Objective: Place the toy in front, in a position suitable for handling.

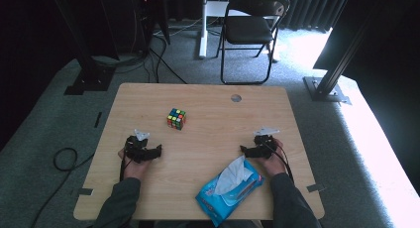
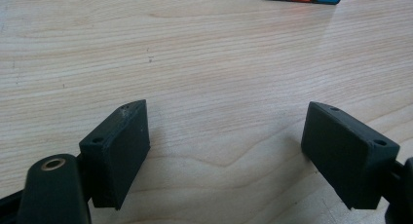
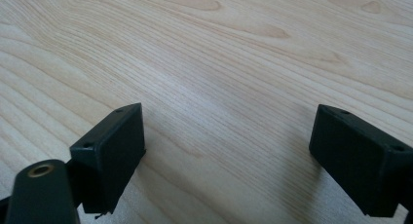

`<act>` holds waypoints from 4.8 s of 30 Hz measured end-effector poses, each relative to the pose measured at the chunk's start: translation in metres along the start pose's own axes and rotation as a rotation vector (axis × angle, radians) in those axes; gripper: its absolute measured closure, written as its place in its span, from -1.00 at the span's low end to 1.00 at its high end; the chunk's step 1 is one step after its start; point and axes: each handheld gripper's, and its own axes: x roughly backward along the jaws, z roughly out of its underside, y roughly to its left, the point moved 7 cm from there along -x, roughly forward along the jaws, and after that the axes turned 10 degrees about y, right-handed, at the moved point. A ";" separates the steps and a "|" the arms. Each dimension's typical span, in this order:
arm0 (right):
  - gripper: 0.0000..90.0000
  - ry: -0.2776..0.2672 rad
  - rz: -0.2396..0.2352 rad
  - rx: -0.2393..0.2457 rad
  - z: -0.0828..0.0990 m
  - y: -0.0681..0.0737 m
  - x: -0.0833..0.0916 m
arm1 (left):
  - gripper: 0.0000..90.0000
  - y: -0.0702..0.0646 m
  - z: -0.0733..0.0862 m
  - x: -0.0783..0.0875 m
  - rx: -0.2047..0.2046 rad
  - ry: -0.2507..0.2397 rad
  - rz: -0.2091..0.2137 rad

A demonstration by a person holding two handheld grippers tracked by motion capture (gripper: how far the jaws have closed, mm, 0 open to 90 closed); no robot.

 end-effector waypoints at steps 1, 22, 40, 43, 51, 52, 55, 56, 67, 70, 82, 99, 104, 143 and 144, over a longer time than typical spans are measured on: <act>-0.70 -0.002 0.001 0.000 0.000 0.000 0.000 | -0.60 0.000 0.000 0.000 0.003 0.000 -0.002; -0.70 -0.003 0.008 -0.011 0.000 -0.002 0.000 | -0.59 -0.001 0.000 0.000 0.017 -0.001 -0.012; -0.70 -0.003 0.011 -0.015 0.001 -0.001 0.001 | -0.48 -0.001 -0.013 0.008 -0.015 -0.047 0.044; -0.70 -0.003 0.012 -0.015 0.001 -0.001 0.001 | -0.48 -0.002 -0.015 0.009 -0.016 -0.035 0.056; -0.70 -0.003 0.013 -0.015 0.001 -0.001 0.001 | -0.48 0.000 -0.027 0.015 -0.018 -0.054 0.063; -0.70 -0.003 0.013 -0.015 0.001 -0.001 0.001 | -0.47 0.000 -0.028 0.015 -0.017 -0.055 0.065; -0.70 -0.003 0.013 -0.015 0.001 -0.001 0.001 | -0.46 0.000 -0.032 0.015 -0.023 -0.055 0.064; -0.70 -0.003 0.013 -0.015 0.001 -0.001 0.001 | -0.46 0.000 -0.033 0.015 -0.023 -0.055 0.063; -0.70 -0.003 0.013 -0.016 0.001 -0.001 0.001 | -0.47 -0.005 -0.048 0.015 -0.030 -0.069 0.046; -0.70 -0.003 0.013 -0.016 0.001 -0.001 0.001 | -0.47 -0.008 -0.055 0.015 -0.040 -0.081 0.048; -0.70 -0.003 0.014 -0.016 0.001 -0.001 0.001 | -0.54 -0.024 -0.075 0.010 -0.071 -0.105 0.069; -0.70 -0.002 0.013 -0.016 0.001 -0.001 0.001 | -0.64 -0.034 -0.092 -0.008 -0.059 -0.094 0.070; -0.70 -0.002 0.013 -0.016 0.001 -0.001 0.001 | -0.64 -0.038 -0.097 -0.012 -0.055 -0.097 0.082; -0.70 -0.003 0.014 -0.015 0.001 -0.001 0.001 | -0.24 -0.050 -0.114 -0.048 -0.050 -0.036 0.067; -0.70 -0.003 0.013 -0.015 0.001 -0.001 0.001 | -0.24 -0.051 -0.113 -0.047 -0.056 -0.038 0.066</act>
